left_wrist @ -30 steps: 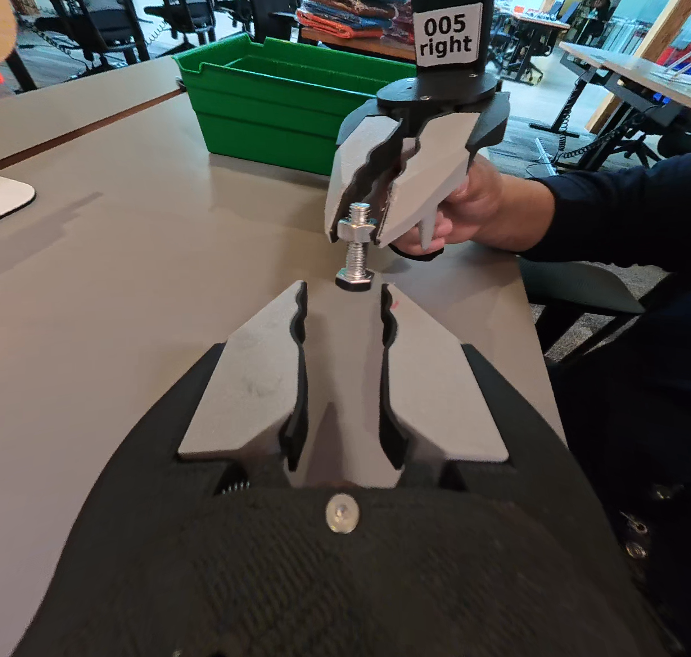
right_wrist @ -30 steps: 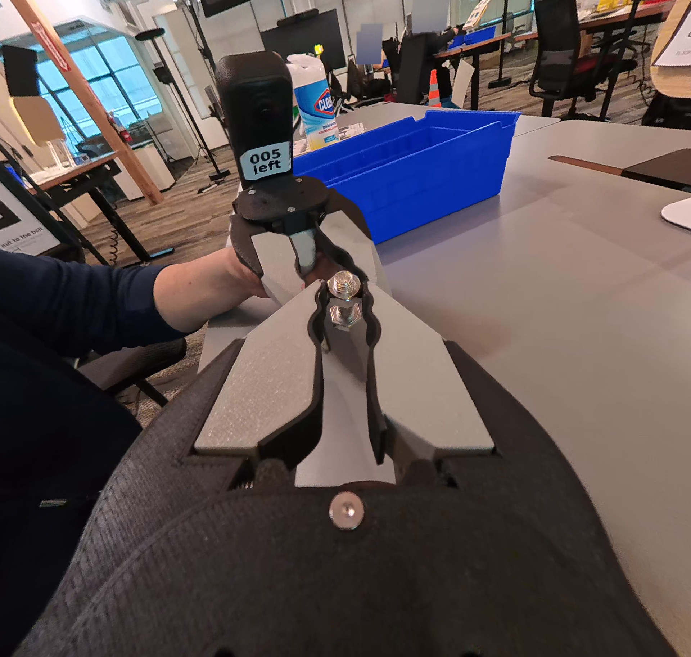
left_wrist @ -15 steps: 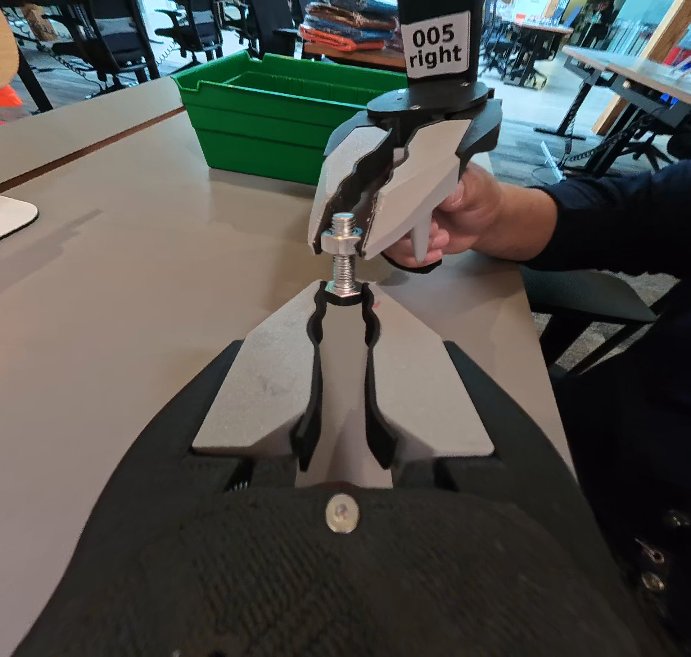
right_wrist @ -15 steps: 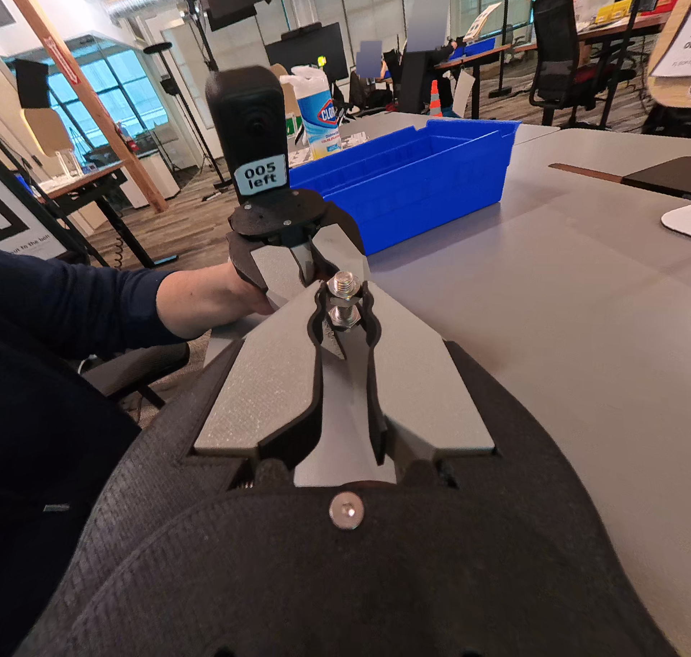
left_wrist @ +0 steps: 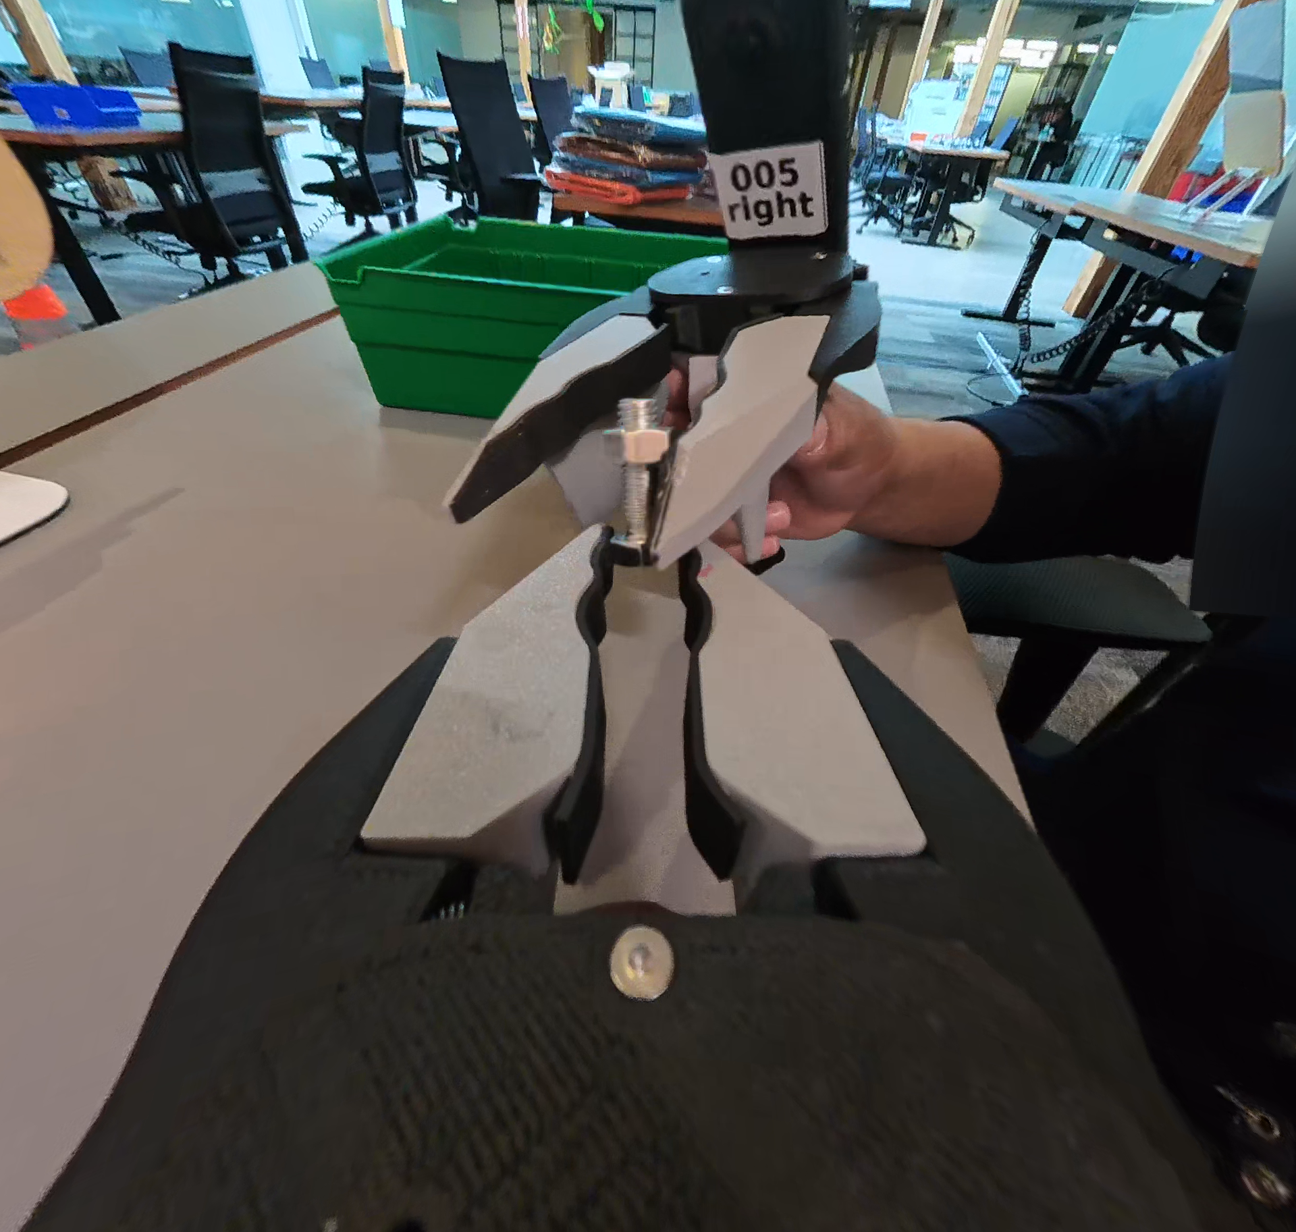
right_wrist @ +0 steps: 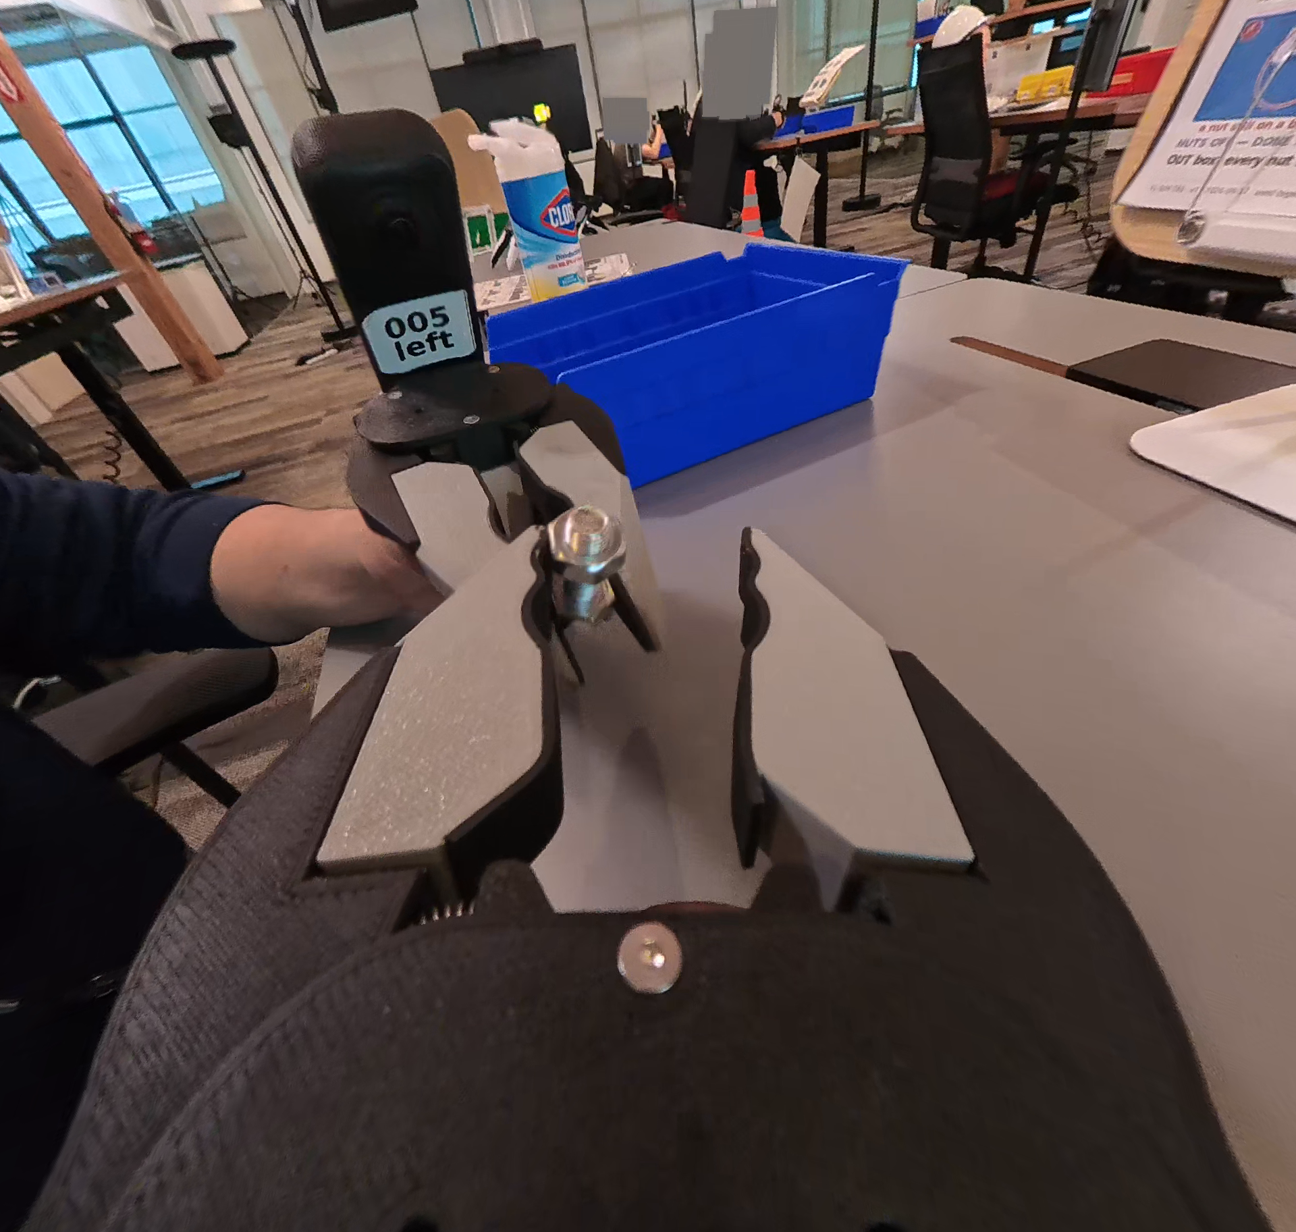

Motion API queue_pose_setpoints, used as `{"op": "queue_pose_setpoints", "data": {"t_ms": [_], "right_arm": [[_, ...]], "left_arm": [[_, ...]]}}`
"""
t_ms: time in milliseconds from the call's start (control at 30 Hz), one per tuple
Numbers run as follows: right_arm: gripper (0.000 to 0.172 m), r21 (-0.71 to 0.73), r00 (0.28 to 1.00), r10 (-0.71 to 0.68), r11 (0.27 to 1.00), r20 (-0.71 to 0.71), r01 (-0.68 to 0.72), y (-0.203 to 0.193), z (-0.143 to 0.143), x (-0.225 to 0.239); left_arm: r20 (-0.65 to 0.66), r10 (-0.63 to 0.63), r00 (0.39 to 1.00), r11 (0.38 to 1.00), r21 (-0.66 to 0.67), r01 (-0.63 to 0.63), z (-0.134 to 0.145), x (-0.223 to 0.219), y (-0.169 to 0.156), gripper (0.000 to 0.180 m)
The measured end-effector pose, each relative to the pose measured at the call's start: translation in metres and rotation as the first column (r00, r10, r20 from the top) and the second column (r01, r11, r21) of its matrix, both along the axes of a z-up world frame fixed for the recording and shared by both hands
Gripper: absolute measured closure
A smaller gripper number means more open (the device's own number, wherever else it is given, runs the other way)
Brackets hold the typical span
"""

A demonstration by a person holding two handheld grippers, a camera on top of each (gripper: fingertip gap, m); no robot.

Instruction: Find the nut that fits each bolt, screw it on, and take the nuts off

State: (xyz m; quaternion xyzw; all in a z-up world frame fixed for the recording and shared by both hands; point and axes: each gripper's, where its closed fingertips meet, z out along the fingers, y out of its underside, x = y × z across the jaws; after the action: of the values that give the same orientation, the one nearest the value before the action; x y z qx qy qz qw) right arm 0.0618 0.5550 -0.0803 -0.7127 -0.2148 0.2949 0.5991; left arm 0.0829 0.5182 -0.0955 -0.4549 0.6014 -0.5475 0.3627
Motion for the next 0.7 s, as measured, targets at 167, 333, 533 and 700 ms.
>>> {"op": "queue_pose_setpoints", "data": {"t_ms": [167,333,533,700], "right_arm": [[0.139,0.049,0.998,0.039,0.998,-0.059,-0.036,-0.01,0.015,0.007],[0.144,0.099,0.994,0.093,0.991,-0.05,-0.088,-0.016,0.02,-0.013],[0.145,0.065,0.991,0.076,0.995,-0.108,-0.07,-0.012,0.021,-0.006],[0.141,0.074,0.984,0.089,0.994,-0.153,-0.079,-0.013,0.027,-0.007]], "left_arm": [[0.049,-0.014,0.999,0.997,-0.072,0.017,0.013,-0.008,0.006,0.164],[0.053,0.001,0.999,0.999,-0.044,0.001,0.011,-0.004,0.003,0.164],[0.08,0.069,0.994,0.996,-0.062,-0.064,0.015,-0.005,0.017,0.164],[0.077,0.07,0.995,0.997,-0.043,-0.066,0.015,-0.004,0.016,0.164]]}}
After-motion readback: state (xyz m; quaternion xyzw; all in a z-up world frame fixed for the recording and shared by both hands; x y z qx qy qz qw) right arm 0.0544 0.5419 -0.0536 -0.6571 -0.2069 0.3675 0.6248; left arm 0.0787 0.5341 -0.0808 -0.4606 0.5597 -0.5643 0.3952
